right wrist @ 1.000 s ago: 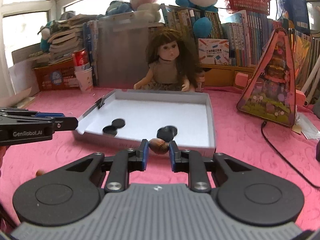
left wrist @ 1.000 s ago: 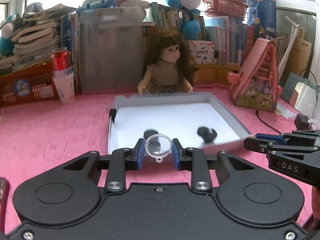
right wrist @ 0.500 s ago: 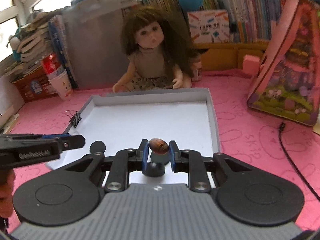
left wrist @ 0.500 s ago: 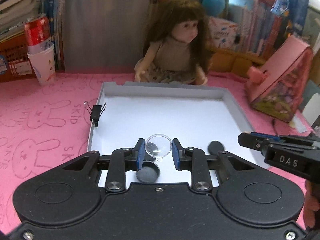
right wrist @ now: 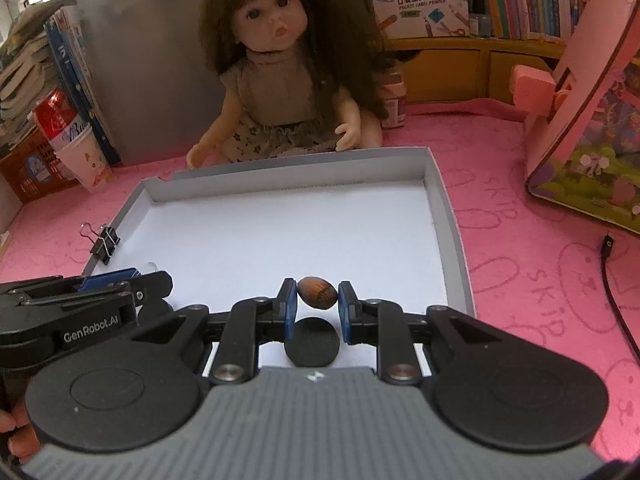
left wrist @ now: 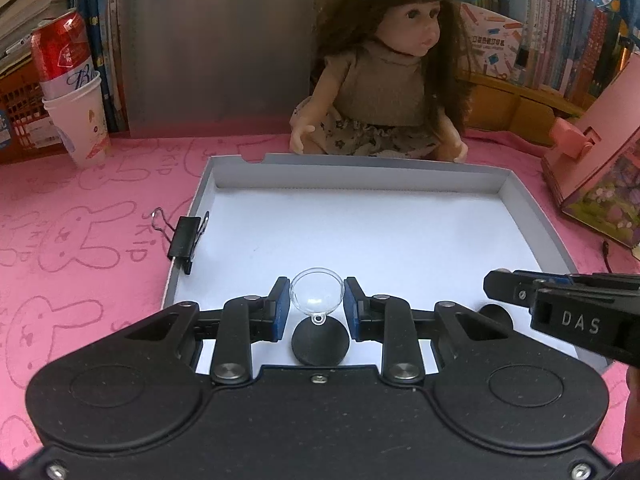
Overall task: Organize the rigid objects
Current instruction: 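Carry the clear dome and walnut with both grippers over the white tray, then open the left gripper to drop the dome while the right releases the walnut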
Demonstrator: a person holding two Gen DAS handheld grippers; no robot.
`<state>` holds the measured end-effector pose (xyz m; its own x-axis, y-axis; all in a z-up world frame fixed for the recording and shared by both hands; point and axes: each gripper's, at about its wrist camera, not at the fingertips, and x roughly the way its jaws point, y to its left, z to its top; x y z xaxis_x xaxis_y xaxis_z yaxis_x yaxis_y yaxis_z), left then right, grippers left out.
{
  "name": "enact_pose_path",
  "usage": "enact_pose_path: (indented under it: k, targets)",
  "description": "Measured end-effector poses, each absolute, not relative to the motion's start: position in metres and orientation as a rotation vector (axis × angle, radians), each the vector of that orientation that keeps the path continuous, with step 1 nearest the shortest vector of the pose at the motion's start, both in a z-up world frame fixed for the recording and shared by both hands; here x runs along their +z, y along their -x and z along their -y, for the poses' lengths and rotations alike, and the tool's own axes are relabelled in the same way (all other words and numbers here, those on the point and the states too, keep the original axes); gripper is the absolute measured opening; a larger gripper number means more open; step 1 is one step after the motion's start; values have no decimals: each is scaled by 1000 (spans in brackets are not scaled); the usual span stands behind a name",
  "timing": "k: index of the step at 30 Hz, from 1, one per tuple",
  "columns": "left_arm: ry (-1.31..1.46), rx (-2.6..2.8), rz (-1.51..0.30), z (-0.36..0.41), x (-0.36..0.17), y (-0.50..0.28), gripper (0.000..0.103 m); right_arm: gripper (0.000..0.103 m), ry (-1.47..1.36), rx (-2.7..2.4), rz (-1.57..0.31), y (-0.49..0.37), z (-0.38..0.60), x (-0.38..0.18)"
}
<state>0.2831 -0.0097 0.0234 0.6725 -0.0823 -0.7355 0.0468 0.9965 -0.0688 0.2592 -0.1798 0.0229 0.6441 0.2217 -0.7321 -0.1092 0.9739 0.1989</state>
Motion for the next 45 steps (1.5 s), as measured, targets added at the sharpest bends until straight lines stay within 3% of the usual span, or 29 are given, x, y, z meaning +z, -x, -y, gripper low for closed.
enact_pose_path:
  k: [26, 30, 31, 33, 37, 45]
  targets:
    - [-19, -53, -823, 16, 9, -288, 27, 27, -90, 177, -882, -268, 169, 12]
    - [-1, -64, -834, 14, 13, -287, 28, 32, -89, 180, -874, -266, 168, 14]
    - [1, -65, -831, 13, 15, -286, 30, 33, -90, 184, -869, -265, 169, 15]
    - [-5, -66, -819, 12, 19, -282, 37, 47, -91, 188, -858, -263, 171, 19]
    - [-21, -71, -791, 12, 29, -272, 46, 51, -100, 196, -835, -257, 174, 26]
    - [-43, -93, -729, 10, 50, -239, 63, 75, -71, 223, -764, -224, 177, 45]
